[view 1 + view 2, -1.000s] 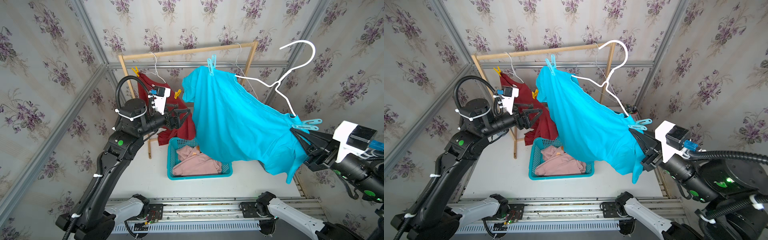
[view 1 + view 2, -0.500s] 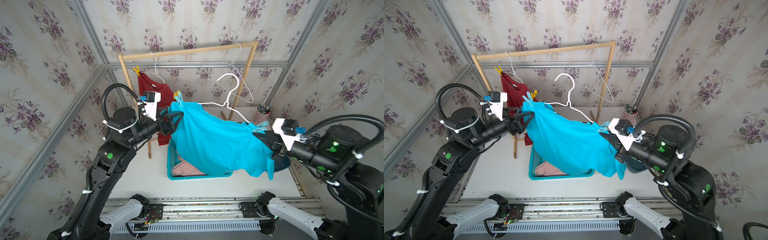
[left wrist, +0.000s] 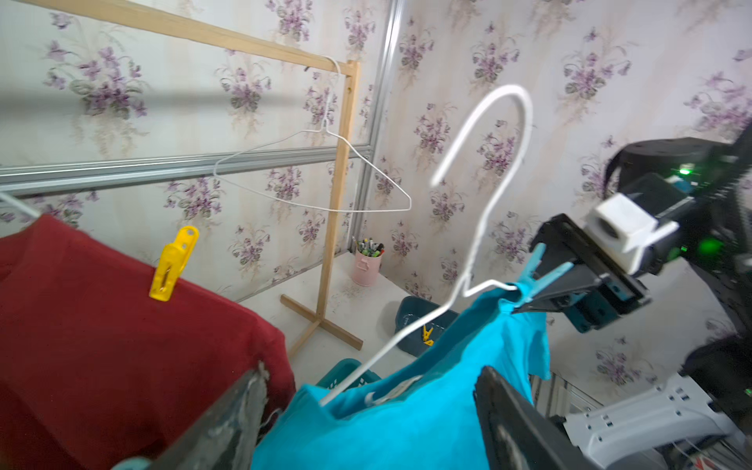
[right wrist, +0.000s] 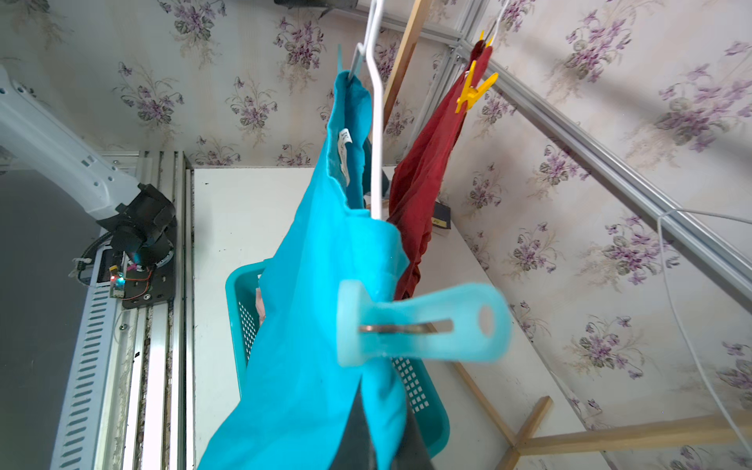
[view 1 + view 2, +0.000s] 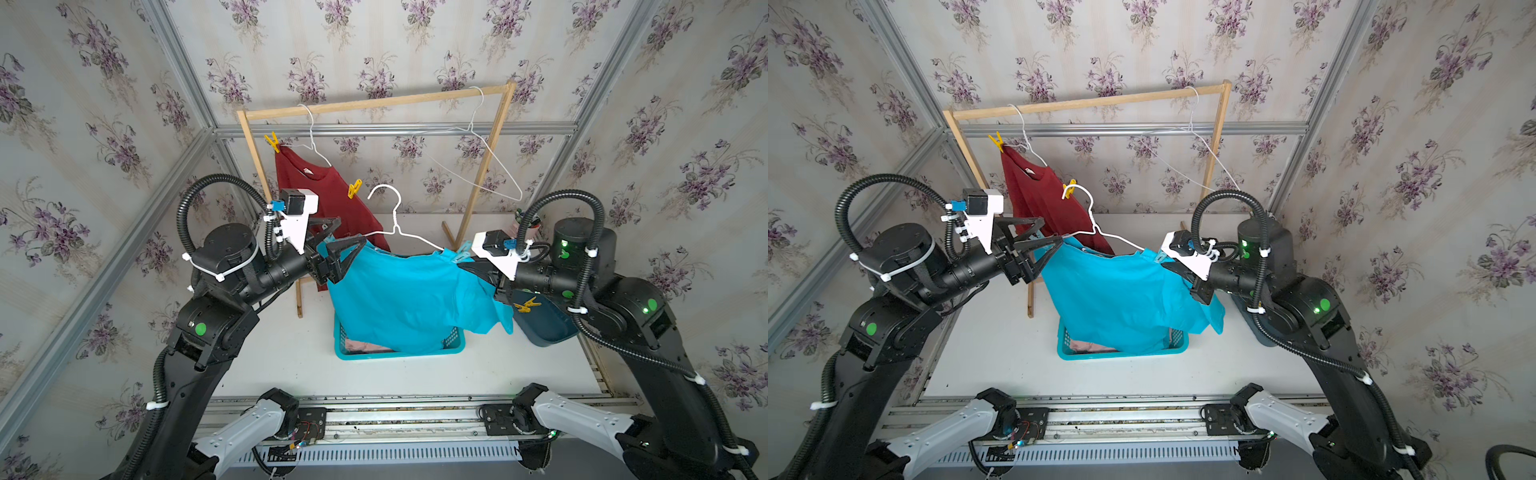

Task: Remove the clothespins securing t-shirts to the hanger
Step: Pick up the hanger from the clothes rail.

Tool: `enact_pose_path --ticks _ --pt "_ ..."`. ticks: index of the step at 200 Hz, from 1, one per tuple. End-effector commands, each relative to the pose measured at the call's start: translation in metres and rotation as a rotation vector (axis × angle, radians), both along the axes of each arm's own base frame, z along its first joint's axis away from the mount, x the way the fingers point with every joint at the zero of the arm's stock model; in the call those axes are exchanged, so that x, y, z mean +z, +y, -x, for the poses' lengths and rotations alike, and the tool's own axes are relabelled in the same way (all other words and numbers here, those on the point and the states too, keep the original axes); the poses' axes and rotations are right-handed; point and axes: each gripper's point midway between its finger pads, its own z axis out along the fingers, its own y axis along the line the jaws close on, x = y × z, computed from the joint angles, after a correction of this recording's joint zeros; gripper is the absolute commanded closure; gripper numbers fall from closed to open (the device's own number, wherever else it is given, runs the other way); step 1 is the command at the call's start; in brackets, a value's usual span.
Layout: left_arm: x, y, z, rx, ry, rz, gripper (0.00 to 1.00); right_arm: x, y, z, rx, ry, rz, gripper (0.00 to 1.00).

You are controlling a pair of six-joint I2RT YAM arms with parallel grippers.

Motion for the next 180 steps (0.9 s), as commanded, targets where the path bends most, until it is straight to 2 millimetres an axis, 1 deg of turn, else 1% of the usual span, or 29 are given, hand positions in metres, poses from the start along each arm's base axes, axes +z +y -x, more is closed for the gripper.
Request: enact_pose_path --ticks 1,22,40,54,70,72,75,98,109,127,138,141,169,180 --pt "-0.001 -0.022 0.013 -0.176 -0.049 -0.038 0.18 0.007 0.015 0.000 0.098 -0.053 -0.022 1.00" --pt "-0.003 -0.033 0.017 -0.272 -0.070 -0.053 0.21 0.001 0.022 -0.006 0.122 -0.058 -0.016 1.00" --pt "-0.008 -0.033 0.011 -0.253 -0.077 -0.067 0.21 -0.004 0.024 -0.011 0.137 -0.054 -0.015 1.00" --pt "-0.013 -0.036 0.006 -0.256 -0.079 -0.082 0.24 -0.009 0.025 -0.014 0.145 -0.045 -0.015 1.00" --pt "-0.015 -0.041 0.004 -0.291 -0.067 -0.083 0.26 -0.011 0.029 -0.011 0.179 -0.032 -0.030 1.00" --pt "-0.015 -0.042 0.004 -0.297 -0.065 -0.082 0.27 -0.011 0.023 -0.017 0.155 -0.031 -0.031 1.00" --pt "-0.015 -0.043 0.003 -0.304 -0.062 -0.081 0.27 -0.011 0.022 -0.020 0.149 -0.028 -0.034 1.00" --pt "-0.018 -0.051 -0.006 -0.332 -0.017 -0.066 0.28 -0.013 0.023 -0.021 0.162 -0.021 -0.047 1.00" --pt "-0.018 -0.054 -0.007 -0.353 -0.011 -0.060 0.31 -0.014 0.023 -0.023 0.162 -0.020 -0.048 1.00" --pt "-0.017 -0.058 -0.007 -0.383 -0.001 -0.043 0.44 -0.017 0.023 -0.026 0.168 -0.013 -0.047 1.00" --pt "-0.017 -0.059 -0.008 -0.385 0.003 -0.033 0.44 -0.019 0.024 -0.027 0.170 -0.006 -0.046 1.00" --pt "-0.018 -0.059 -0.008 -0.385 0.005 -0.032 0.48 -0.019 0.024 -0.027 0.171 -0.005 -0.046 1.00" --pt "-0.019 -0.060 -0.009 -0.391 0.001 -0.015 0.71 -0.019 0.024 -0.031 0.175 0.002 -0.076 1.00" --pt "-0.019 -0.061 -0.009 -0.398 0.002 -0.002 0.77 -0.017 0.024 -0.032 0.183 0.018 -0.102 1.00"
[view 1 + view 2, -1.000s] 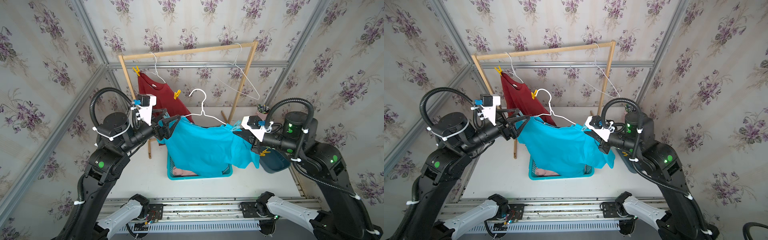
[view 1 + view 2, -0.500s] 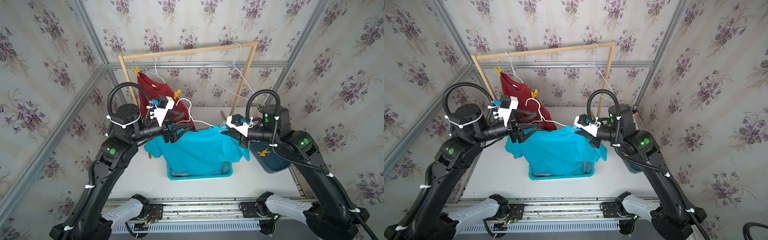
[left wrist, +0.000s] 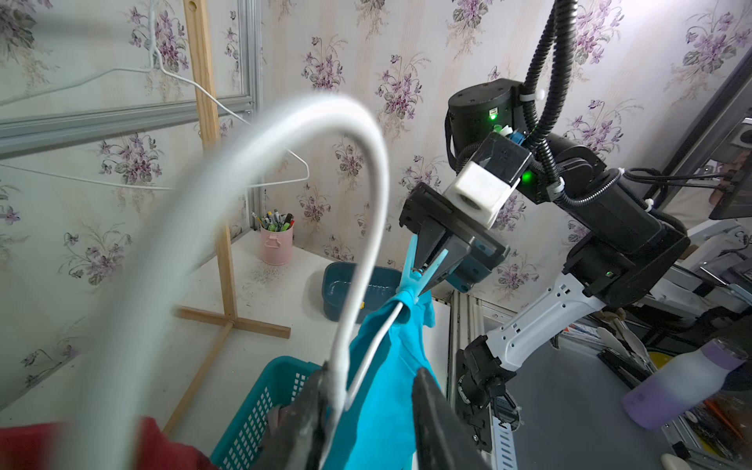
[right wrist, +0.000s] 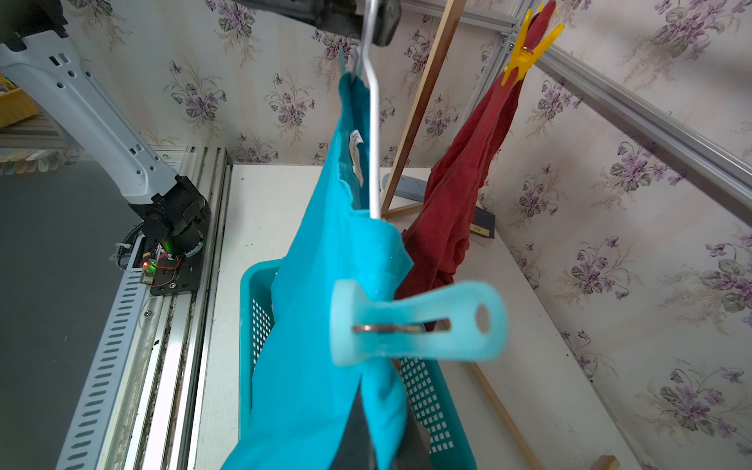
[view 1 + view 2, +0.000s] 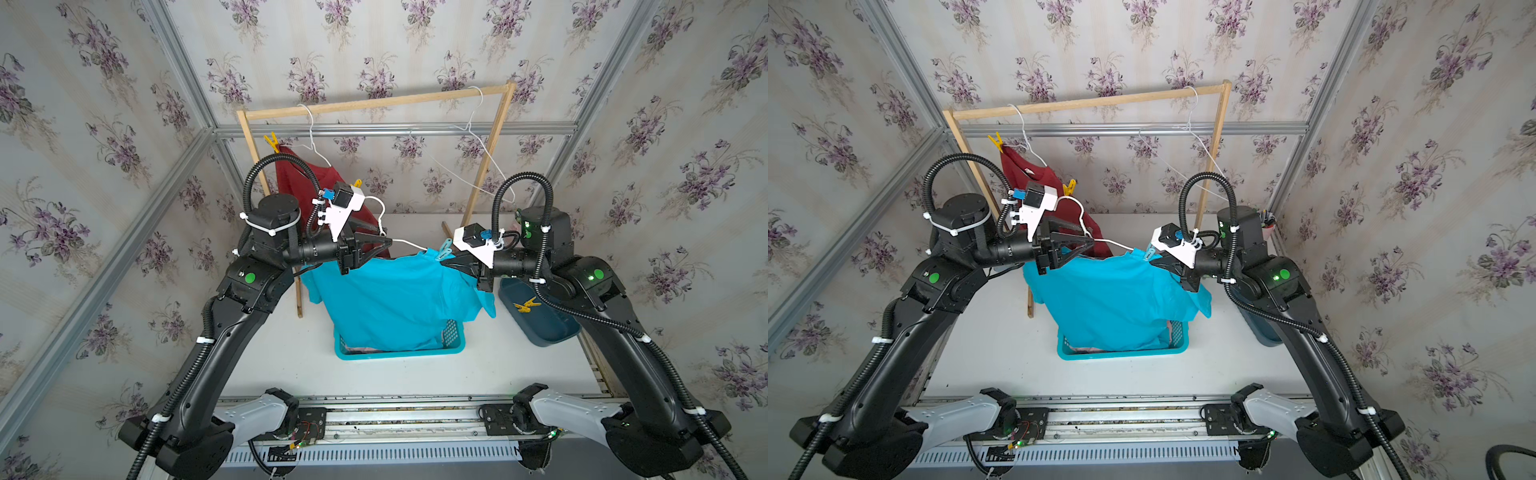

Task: Remove the clothespins securing t-shirts to the hanger
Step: Pick up the hanger from the clothes rail.

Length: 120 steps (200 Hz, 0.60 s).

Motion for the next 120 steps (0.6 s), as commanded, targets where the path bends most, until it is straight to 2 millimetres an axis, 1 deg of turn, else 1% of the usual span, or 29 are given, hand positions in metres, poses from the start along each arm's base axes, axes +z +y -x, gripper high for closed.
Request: enact_pose_path --ticks 1,24,48,76,82,87,98,110,115,116,120 --pt "0.010 -0.004 0.005 -0.043 -0.022 0.047 0.78 0.016 0.004 -0.001 0.050 -0.037 -0.079 1.00" --pt "0.009 -0.005 0.003 -0.048 -0.013 0.065 0.86 0.019 0.003 0.001 0.096 -0.012 -0.130 1.00" --pt "0.009 -0.007 0.004 -0.066 -0.014 0.068 0.99 0.015 0.003 -0.002 0.091 -0.007 -0.133 1.00" --pt "0.012 -0.006 0.003 -0.050 -0.027 0.070 1.00 0.006 0.001 -0.013 0.035 0.019 -0.129 1.00" --pt "0.012 -0.005 0.001 -0.039 -0.028 0.069 1.00 0.006 0.000 -0.017 0.013 0.020 -0.134 0.90" --pt "0.012 -0.004 0.000 -0.028 -0.030 0.069 1.00 0.006 -0.001 -0.019 -0.008 0.015 -0.139 0.78" --pt "0.011 -0.003 -0.003 -0.012 -0.036 0.066 1.00 0.006 -0.005 -0.024 -0.055 0.005 -0.151 0.48" --pt "0.009 -0.002 -0.007 0.011 -0.037 0.061 1.00 0.010 -0.009 -0.027 -0.102 -0.021 -0.171 0.27" --pt "0.008 -0.002 -0.008 0.018 -0.039 0.059 1.00 0.013 -0.011 -0.028 -0.124 -0.034 -0.183 0.15" --pt "0.008 -0.002 -0.009 0.020 -0.039 0.059 1.00 0.012 -0.012 -0.029 -0.134 -0.036 -0.186 0.11" --pt "0.007 -0.001 -0.011 0.030 -0.039 0.057 1.00 0.014 -0.014 -0.029 -0.146 -0.045 -0.193 0.07"
